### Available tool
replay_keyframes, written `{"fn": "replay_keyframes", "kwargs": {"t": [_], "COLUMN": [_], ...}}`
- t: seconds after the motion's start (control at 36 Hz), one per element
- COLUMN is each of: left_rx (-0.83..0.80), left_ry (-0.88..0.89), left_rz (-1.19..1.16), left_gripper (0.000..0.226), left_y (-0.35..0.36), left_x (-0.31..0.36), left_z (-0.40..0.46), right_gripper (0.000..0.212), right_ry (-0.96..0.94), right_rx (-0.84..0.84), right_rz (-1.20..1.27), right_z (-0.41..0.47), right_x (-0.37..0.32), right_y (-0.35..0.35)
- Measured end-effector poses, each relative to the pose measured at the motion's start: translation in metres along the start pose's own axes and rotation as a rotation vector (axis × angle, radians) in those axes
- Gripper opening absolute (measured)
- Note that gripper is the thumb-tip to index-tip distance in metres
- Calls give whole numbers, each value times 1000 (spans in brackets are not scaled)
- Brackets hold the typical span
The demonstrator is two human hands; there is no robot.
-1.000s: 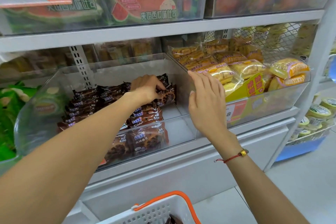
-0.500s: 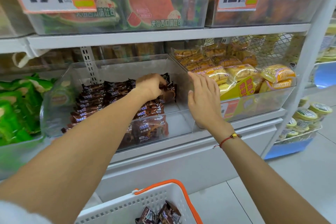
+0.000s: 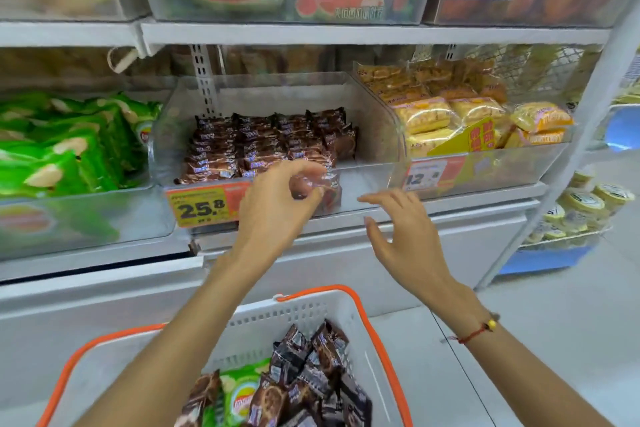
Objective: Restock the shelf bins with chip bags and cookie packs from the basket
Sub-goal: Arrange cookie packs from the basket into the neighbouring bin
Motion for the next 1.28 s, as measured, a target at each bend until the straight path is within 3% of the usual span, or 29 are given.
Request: {"fn": "replay_keyframes", "kwargs": {"t": [0.11, 0.22, 0.33, 0.47, 0.61, 0.72, 0.83, 0.94, 1.0, 1.14, 1.22, 1.28], "left_rx": [-105, -303, -452, -661, -677, -624, -644, -631, -654, -690, -704, -711], "left_ry": [-139, -303, -387, -471, -577, -714, -938, -1025, -1008, -946, -938, -896], "left_rz": [9, 109, 300, 464, 493, 502, 383, 192, 167, 161, 151, 142], "left_gripper": [24, 22, 19, 35, 46, 48, 44, 12, 26, 16, 47, 54], "left_y": [12, 32, 49, 71, 87, 97, 105, 107, 109, 105, 102, 97], "left_x": [-38, -89, -135, -185, -228, -249, -267, -273, -279, -281, -274, -265], "left_z": [-46, -98, -153, -216, -252, -265, -274, -276, -280, -286, -284, -276], "right_gripper": [23, 28, 33, 36, 48, 62, 59, 54, 53, 46, 39, 30], "right_ry": [86, 182, 198, 114, 92, 82, 184, 228, 250, 259, 337, 427], "right_rx": [-152, -467, -786, -1053, -1256, -1292, -1277, -1284, -1264, -1201, -1174, -1158], "right_rz": [19, 11, -51, -53, 0, 52, 111, 93, 77, 62, 105, 172], "right_z": [-57, -107, -155, -208, -252, -266, -268, -276, -279, -275, -267, -260], "right_x": [6, 12, 9, 2, -5, -10, -12, -13, -14, -13, -10, -7], "right_y": [25, 57, 90, 129, 166, 194, 219, 238, 243, 245, 239, 234]}}
Point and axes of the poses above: each hand's wrist, its own z-axis towards the middle knuckle, its own y-axis out of the palm, x = y × z, the point moved 5 cm from there along z, towards the middle knuckle, and after that the axes turned 6 degrees about x, right-handed, at the moved point
